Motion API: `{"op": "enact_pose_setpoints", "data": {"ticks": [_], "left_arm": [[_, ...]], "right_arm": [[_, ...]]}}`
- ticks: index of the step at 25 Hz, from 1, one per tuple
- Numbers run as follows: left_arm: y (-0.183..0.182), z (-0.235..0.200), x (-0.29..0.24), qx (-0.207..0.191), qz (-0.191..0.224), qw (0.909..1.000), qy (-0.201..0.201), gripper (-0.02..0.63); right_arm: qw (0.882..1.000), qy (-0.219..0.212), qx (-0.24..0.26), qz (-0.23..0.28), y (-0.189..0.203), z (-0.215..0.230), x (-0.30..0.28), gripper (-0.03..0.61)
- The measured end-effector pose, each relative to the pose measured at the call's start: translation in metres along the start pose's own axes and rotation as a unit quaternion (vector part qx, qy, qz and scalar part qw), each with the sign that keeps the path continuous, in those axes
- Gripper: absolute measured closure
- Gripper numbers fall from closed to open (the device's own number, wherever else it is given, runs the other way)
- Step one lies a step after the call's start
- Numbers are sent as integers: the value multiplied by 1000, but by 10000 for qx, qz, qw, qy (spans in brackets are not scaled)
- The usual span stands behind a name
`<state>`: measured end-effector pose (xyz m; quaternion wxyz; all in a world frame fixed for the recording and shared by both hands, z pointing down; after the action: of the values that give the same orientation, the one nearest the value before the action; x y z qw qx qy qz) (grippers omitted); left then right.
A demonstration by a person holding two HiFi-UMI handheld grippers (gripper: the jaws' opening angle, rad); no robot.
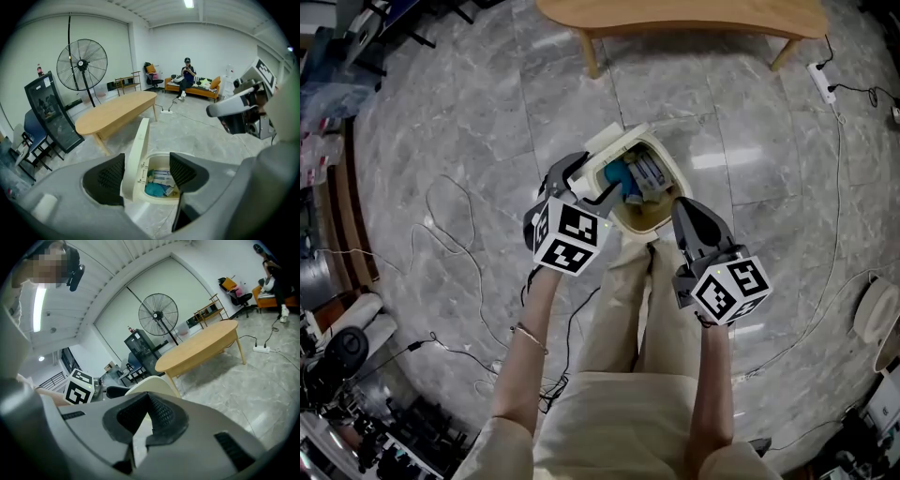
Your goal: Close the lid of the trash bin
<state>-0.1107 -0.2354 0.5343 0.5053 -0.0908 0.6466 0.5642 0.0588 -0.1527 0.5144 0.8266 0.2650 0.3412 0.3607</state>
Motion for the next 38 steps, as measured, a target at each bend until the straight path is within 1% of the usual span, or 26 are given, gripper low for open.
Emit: {"op": "enact_pose_setpoints", "data": {"ticks": [5,8,10,13,17,22,25,30,35,38], "left_arm": [[-1,18,-1,-12,-7,10000,49,304],[0,26,-1,-10,-81,10000,-5,304],[1,32,-2,-87,-150,9998,-53,304],[2,46,-4,-178,-270,9994,-118,311],[1,63,-11,45,-339,9993,-182,316],[1,80,-15,127,-445,9987,-203,316],[4,90,-18,106,-492,9986,-181,316],[9,109,-24,179,-586,9981,-112,316],[16,125,-32,290,-645,9975,-19,316],[21,133,-36,417,-657,9970,44,316]], "right_arm": [[9997,-126,-217,78,6,-3,13,574],[9990,-192,-350,200,3,0,21,574],[9982,-238,-457,304,2,5,28,574],[9988,-190,-417,195,4,13,40,574],[9994,-166,-292,14,7,21,57,574],[9986,-271,-454,30,11,30,68,574],[9986,-327,-423,-9,13,33,72,574],[9985,-342,-363,-224,23,35,80,574],[9984,-335,-301,-344,33,42,88,574],[9983,-380,-289,-332,37,45,93,574]]}}
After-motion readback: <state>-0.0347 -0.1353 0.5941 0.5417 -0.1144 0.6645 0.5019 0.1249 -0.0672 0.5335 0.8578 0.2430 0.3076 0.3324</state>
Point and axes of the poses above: the fingertips, and each gripper's own axes: x backward along the fingers, z to its right, y out of its underside, the point moved 6 cm from there along x, backward along the fingers, and after that the axes turned 4 degrees about -x, right-handed, at the moved point
